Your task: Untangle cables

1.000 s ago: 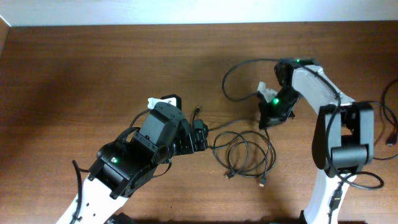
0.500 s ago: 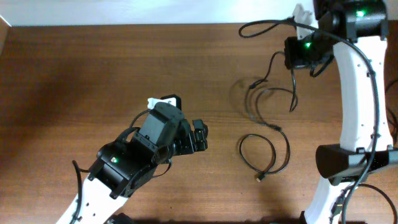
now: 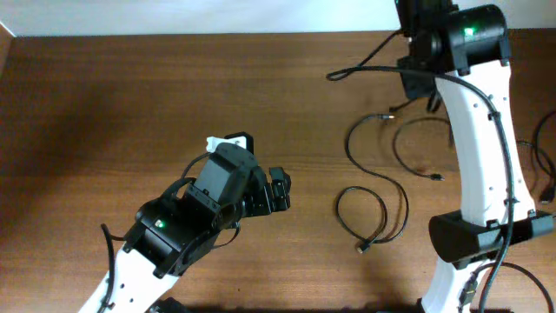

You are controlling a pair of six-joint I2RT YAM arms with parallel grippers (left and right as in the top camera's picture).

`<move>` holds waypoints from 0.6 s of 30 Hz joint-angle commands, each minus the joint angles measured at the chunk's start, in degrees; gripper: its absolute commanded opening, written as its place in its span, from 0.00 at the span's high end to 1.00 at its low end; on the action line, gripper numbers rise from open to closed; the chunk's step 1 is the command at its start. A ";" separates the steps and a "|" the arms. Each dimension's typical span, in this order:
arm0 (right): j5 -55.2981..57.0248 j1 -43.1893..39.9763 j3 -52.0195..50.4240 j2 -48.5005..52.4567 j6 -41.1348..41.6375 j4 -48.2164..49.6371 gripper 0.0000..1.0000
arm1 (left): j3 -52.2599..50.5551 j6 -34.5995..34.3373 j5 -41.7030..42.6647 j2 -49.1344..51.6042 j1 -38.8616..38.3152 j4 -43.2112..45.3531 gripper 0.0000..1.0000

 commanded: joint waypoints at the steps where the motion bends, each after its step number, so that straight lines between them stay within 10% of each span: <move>1: 9.90 -0.22 -1.57 -1.05 1.25 -0.35 0.96 | 0.76 0.72 0.20 -0.44 0.13 0.07 0.01; 13: 8.33 -12.59 -1.57 -1.05 7.98 27.36 0.96 | 0.76 0.72 0.20 -0.44 0.13 0.07 0.01; 18: -14.91 -28.76 -1.62 -0.96 8.00 30.71 0.96 | 0.76 0.72 0.20 -0.44 0.13 0.09 0.01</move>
